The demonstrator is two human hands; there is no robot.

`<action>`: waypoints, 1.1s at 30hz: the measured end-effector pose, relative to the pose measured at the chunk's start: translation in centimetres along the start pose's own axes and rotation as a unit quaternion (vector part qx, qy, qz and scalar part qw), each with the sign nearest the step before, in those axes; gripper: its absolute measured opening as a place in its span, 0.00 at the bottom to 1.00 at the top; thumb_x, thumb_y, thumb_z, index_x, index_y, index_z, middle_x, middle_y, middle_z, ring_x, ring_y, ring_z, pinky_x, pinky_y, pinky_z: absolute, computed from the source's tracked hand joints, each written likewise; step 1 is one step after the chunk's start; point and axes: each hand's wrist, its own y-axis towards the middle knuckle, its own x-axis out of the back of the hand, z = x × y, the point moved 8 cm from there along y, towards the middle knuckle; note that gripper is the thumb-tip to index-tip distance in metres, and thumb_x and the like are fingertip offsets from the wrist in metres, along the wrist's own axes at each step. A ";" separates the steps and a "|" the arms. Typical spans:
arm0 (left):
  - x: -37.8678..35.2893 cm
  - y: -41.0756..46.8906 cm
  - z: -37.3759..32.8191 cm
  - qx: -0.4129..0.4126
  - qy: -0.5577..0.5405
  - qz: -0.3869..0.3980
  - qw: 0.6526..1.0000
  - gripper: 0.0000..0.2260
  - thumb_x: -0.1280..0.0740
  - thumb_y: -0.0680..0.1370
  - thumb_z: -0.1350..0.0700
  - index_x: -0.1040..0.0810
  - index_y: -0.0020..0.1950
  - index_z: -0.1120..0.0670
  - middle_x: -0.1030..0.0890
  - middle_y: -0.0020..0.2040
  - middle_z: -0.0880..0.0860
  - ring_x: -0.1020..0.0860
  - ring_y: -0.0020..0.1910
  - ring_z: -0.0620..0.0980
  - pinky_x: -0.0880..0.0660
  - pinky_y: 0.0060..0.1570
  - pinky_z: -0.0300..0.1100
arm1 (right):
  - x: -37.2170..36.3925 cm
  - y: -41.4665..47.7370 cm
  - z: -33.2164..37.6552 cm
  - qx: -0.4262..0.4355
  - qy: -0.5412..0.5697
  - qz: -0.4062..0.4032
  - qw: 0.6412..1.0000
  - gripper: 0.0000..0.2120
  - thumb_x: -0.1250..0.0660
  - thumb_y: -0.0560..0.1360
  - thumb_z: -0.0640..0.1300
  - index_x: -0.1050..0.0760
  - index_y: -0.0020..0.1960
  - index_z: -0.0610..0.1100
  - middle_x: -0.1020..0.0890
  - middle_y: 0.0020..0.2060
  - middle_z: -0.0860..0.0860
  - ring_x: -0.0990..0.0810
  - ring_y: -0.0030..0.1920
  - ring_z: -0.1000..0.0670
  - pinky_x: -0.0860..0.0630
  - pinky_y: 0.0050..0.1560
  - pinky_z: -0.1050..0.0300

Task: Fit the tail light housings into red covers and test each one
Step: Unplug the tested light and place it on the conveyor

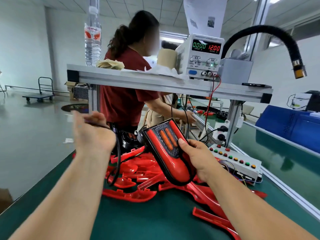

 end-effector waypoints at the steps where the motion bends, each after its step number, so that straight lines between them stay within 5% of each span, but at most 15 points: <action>1: 0.6 -0.5 1.5 0.001 0.055 -0.015 0.998 0.18 0.41 0.83 0.45 0.32 0.35 0.50 0.23 0.26 0.44 0.23 0.28 0.40 0.29 0.41 0.31 | -0.2 0.0 0.1 -0.006 0.007 -0.009 1.000 0.08 0.30 0.76 0.48 0.18 0.45 0.43 0.14 0.43 0.41 0.15 0.43 0.42 0.19 0.52 0.41; 4: 2.0 -2.2 6.1 -0.006 0.254 -0.014 0.967 0.16 0.43 0.83 0.44 0.26 0.41 0.50 0.16 0.42 0.47 0.20 0.41 0.42 0.29 0.51 0.38 | -1.0 -0.1 0.8 -0.011 0.016 -0.036 0.999 0.10 0.29 0.76 0.49 0.18 0.44 0.41 0.14 0.42 0.41 0.16 0.43 0.41 0.20 0.52 0.38; 7: 2.5 -4.1 10.6 0.098 0.321 0.079 0.939 0.26 0.44 0.79 0.33 0.19 0.50 0.53 0.15 0.51 0.53 0.17 0.52 0.51 0.22 0.57 0.51 | -2.0 -0.5 1.3 -0.006 0.012 -0.067 0.998 0.11 0.29 0.76 0.49 0.19 0.43 0.41 0.14 0.42 0.42 0.16 0.44 0.41 0.20 0.54 0.38; 10: 2.6 -5.4 12.2 0.164 0.324 0.145 0.920 0.37 0.32 0.69 0.31 0.27 0.68 0.55 0.19 0.60 0.59 0.18 0.57 0.59 0.23 0.58 0.60 | -2.6 -0.9 1.6 -0.008 0.014 -0.096 0.995 0.13 0.30 0.76 0.49 0.20 0.52 0.39 0.15 0.47 0.41 0.17 0.50 0.40 0.21 0.56 0.41; 13: 3.2 -4.9 12.1 0.144 0.354 0.129 0.915 0.30 0.25 0.72 0.53 0.34 0.70 0.54 0.18 0.57 0.60 0.16 0.51 0.60 0.21 0.52 0.63 | -2.8 -1.1 1.7 -0.011 0.019 -0.106 0.994 0.11 0.30 0.76 0.50 0.20 0.49 0.42 0.15 0.43 0.44 0.16 0.44 0.44 0.19 0.47 0.51; 15: 3.4 -4.9 12.0 0.159 0.357 0.122 0.912 0.26 0.26 0.73 0.58 0.33 0.68 0.53 0.17 0.55 0.61 0.16 0.48 0.61 0.20 0.48 0.61 | -3.2 -1.2 1.7 -0.010 0.020 -0.101 0.995 0.11 0.31 0.77 0.50 0.20 0.49 0.42 0.15 0.43 0.45 0.16 0.43 0.45 0.19 0.45 0.53; 17: 3.2 -4.7 11.6 0.175 0.341 0.128 0.915 0.23 0.27 0.73 0.59 0.31 0.65 0.55 0.17 0.54 0.63 0.16 0.47 0.62 0.19 0.43 0.59 | -3.8 -1.4 1.7 -0.009 0.024 -0.093 0.995 0.12 0.31 0.77 0.50 0.20 0.51 0.42 0.15 0.45 0.45 0.16 0.45 0.45 0.20 0.45 0.54; 22: 2.4 -4.4 10.6 0.216 0.348 0.170 0.896 0.34 0.28 0.65 0.56 0.30 0.70 0.59 0.19 0.59 0.64 0.19 0.55 0.65 0.19 0.45 0.57 | -5.2 -1.5 2.1 -0.005 0.035 -0.077 0.996 0.12 0.32 0.78 0.51 0.18 0.53 0.43 0.14 0.45 0.46 0.15 0.45 0.47 0.19 0.43 0.56; 25: 2.0 -3.7 9.5 0.195 0.361 0.183 0.893 0.27 0.30 0.70 0.60 0.29 0.69 0.59 0.19 0.59 0.65 0.19 0.55 0.66 0.20 0.48 0.59 | -6.0 -1.7 2.5 -0.001 0.033 -0.070 0.997 0.13 0.32 0.78 0.51 0.18 0.54 0.44 0.14 0.45 0.47 0.15 0.46 0.47 0.20 0.44 0.56; 29: 1.3 -2.5 7.8 0.170 0.373 0.179 0.895 0.24 0.32 0.73 0.62 0.28 0.69 0.61 0.19 0.58 0.66 0.19 0.56 0.67 0.20 0.50 0.61 | -7.5 -1.4 2.8 -0.014 0.059 -0.027 0.998 0.19 0.36 0.78 0.58 0.19 0.58 0.45 0.15 0.53 0.49 0.18 0.57 0.48 0.25 0.63 0.47; 33: -0.3 -1.6 5.9 0.147 0.370 0.179 0.900 0.20 0.35 0.76 0.61 0.27 0.68 0.61 0.19 0.57 0.65 0.18 0.54 0.65 0.19 0.45 0.59 | -8.4 -1.4 0.8 -0.084 0.192 -0.014 0.978 0.22 0.43 0.80 0.61 0.21 0.59 0.46 0.19 0.61 0.46 0.22 0.60 0.49 0.30 0.66 0.50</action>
